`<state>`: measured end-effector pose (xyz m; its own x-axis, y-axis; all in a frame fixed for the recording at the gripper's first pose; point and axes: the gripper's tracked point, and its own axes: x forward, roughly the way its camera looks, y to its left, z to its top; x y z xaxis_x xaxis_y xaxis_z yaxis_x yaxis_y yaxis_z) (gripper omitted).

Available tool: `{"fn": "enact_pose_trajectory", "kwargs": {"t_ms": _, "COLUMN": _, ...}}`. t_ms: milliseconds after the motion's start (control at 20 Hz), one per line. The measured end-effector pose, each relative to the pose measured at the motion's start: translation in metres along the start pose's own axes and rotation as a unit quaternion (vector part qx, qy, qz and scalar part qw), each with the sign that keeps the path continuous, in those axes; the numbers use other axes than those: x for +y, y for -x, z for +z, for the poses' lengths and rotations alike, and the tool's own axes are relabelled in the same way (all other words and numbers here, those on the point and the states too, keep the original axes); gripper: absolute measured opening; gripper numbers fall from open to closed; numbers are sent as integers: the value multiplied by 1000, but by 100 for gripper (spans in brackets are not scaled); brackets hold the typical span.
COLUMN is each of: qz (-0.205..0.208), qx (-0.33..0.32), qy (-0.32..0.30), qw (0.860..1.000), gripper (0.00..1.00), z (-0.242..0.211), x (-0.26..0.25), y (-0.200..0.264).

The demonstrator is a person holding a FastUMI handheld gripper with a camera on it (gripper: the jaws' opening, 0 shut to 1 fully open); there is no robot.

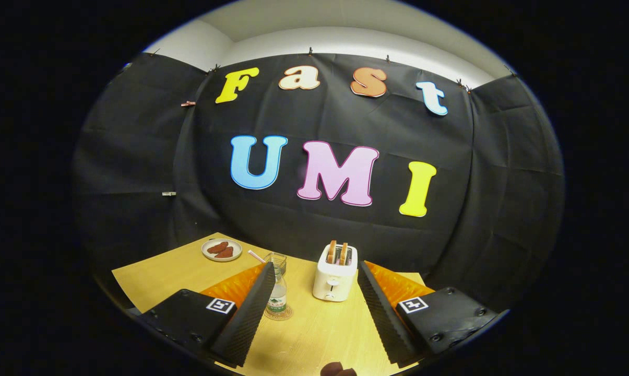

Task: Take the bottle from table, then pour the juice into the cup, finally place the bottle on the coaster

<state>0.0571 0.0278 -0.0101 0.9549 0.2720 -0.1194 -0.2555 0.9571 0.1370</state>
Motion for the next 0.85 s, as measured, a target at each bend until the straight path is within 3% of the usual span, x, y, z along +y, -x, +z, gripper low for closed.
{"fn": "enact_pose_trajectory", "kwargs": {"t_ms": 550, "qz": -58, "qx": -14, "qy": 3, "qw": 998, "gripper": 97, "z": 16, "x": -30, "y": 21}}
{"fn": "enact_pose_trajectory", "kwargs": {"t_ms": 850, "qz": -66, "qx": -14, "qy": 2, "qw": 998, "gripper": 97, "z": 15, "x": -34, "y": 27}}
